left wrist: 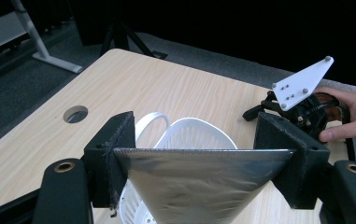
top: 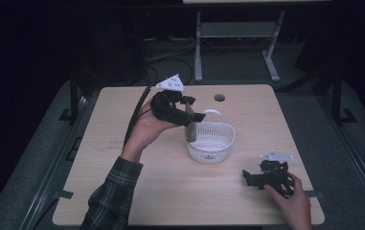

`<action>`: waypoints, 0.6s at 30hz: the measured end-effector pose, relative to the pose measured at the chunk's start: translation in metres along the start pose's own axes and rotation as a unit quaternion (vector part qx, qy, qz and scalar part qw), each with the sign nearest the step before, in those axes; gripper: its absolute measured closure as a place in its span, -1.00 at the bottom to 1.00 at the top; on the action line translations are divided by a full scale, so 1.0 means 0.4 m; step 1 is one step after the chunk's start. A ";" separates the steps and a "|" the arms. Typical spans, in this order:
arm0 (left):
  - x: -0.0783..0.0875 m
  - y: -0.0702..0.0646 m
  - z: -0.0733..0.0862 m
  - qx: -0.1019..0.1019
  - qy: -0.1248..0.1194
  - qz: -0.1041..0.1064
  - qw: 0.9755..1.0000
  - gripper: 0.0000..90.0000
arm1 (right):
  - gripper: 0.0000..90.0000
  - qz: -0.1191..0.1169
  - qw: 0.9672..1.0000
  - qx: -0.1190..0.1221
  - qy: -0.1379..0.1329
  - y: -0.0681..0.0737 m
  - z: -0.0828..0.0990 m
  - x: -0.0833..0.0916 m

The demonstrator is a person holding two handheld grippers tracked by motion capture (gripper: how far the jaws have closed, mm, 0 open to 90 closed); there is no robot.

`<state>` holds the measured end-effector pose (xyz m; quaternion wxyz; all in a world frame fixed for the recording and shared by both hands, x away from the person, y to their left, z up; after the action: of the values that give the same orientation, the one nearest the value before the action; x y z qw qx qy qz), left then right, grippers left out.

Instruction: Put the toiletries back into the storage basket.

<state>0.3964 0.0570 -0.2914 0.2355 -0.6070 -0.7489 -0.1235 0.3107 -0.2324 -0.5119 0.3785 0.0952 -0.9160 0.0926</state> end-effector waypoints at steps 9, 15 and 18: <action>-0.026 -0.003 -0.002 -0.010 0.002 0.000 1.000 -0.35 | -1.00 0.000 1.000 0.000 0.000 0.000 0.000 0.000; -0.041 -0.002 0.002 -0.011 0.004 -0.001 1.000 -0.35 | -1.00 0.000 1.000 -0.001 -0.001 0.000 0.000 0.000; -0.049 -0.001 0.006 -0.011 0.005 -0.002 1.000 -0.35 | -1.00 0.000 1.000 -0.001 0.000 0.000 0.000 0.000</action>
<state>0.3983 0.0415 -0.3034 0.2327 -0.6075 -0.7473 -0.1354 0.3107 -0.2323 -0.5120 0.3782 0.0947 -0.9163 0.0918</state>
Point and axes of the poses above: each handheld gripper's, and its own axes: x roughly backward along the jaws, z roughly out of its underside, y roughly to its left, the point moved 4 cm from there along -x, roughly forward along the jaws, and after that the axes turned 10 degrees about z, right-handed, at the moved point
